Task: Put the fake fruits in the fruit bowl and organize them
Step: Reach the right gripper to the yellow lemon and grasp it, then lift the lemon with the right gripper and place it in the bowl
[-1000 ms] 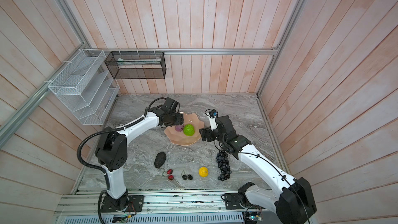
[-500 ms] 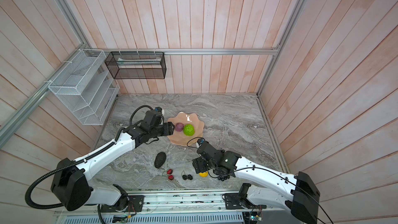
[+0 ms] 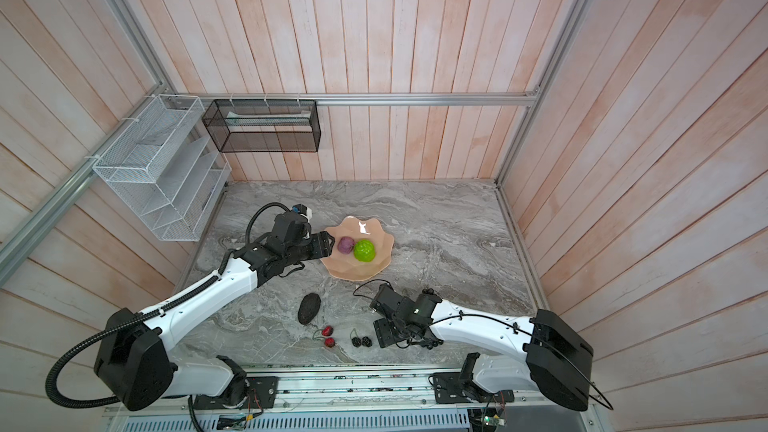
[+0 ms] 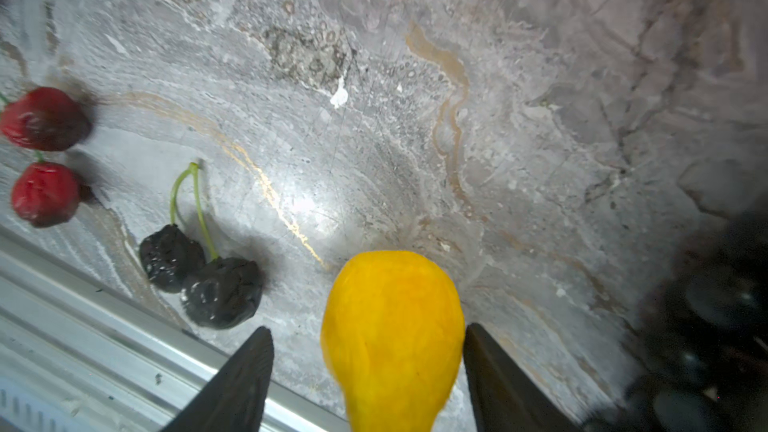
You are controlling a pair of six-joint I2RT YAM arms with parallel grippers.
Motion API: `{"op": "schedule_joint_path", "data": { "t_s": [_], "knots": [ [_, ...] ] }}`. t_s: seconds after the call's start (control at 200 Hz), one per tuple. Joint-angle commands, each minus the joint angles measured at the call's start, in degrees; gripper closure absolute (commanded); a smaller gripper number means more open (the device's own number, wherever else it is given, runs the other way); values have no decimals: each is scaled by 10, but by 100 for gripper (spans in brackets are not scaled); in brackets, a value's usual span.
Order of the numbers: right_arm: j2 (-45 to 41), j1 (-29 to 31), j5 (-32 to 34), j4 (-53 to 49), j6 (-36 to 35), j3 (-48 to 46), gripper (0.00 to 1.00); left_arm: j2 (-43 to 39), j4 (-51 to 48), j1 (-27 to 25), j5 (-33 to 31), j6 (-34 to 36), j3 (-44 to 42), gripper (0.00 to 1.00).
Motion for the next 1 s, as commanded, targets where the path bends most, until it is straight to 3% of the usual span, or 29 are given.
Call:
{"op": "schedule_joint_path", "data": {
  "t_s": [0.0,0.275,0.56,0.675,0.825,0.995],
  "knots": [
    [16,3,8,10,-6,-1,30,8,18,2,13,2,-8,24],
    [35,2,23,34,-22,-5,38,0,24,3,16,-9,-29,24],
    [35,2,19,43,-29,-12,57,-10,15,5,5,-13,-38,24],
    [12,-4,41,8,-37,24,58,-29,14,6,-6,-18,-53,24],
    [-23,-53,41,-29,-77,111,58,-63,2,7,-30,-28,-78,23],
    [-8,-141,1,42,-155,148,57,-106,-17,13,-39,-43,-108,24]
  ]
}}
